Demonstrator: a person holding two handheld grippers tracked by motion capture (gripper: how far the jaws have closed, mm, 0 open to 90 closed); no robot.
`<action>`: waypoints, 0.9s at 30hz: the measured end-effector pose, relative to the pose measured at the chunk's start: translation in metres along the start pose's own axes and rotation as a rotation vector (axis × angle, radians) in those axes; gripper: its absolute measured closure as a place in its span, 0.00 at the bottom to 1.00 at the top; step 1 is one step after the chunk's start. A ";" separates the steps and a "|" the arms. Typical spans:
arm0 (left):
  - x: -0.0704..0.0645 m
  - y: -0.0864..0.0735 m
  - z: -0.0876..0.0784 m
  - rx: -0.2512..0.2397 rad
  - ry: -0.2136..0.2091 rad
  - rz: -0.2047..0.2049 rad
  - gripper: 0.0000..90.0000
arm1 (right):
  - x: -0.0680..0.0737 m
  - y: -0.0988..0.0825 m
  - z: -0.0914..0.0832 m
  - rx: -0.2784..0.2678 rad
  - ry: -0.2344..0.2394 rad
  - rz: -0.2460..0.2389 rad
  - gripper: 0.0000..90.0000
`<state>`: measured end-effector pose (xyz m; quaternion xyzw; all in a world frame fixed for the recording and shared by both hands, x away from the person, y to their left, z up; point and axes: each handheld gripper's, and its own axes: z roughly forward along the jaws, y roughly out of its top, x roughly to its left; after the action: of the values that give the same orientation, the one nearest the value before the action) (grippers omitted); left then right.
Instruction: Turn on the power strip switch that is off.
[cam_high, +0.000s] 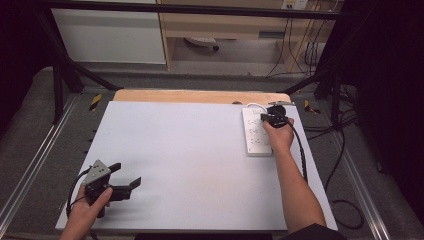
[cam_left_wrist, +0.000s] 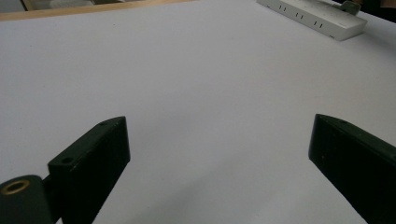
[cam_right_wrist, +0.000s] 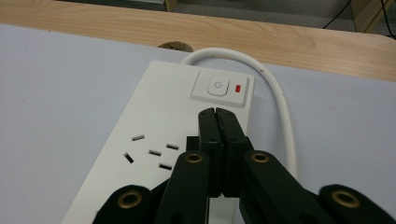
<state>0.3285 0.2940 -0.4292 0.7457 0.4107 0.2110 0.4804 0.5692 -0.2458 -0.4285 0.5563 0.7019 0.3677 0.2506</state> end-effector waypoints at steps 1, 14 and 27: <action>0.000 0.000 0.000 -0.002 -0.001 -0.004 0.06 | 0.000 0.000 0.000 -0.001 0.000 -0.004 1.00; -0.001 0.000 0.001 0.000 -0.004 -0.001 0.06 | -0.001 -0.002 0.004 0.003 -0.009 -0.002 1.00; -0.001 0.000 0.001 0.000 -0.006 -0.002 0.06 | -0.001 -0.002 0.004 0.008 -0.010 -0.007 1.00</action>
<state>0.3285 0.2930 -0.4297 0.7459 0.4099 0.2084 0.4819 0.5716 -0.2460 -0.4324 0.5566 0.7042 0.3611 0.2530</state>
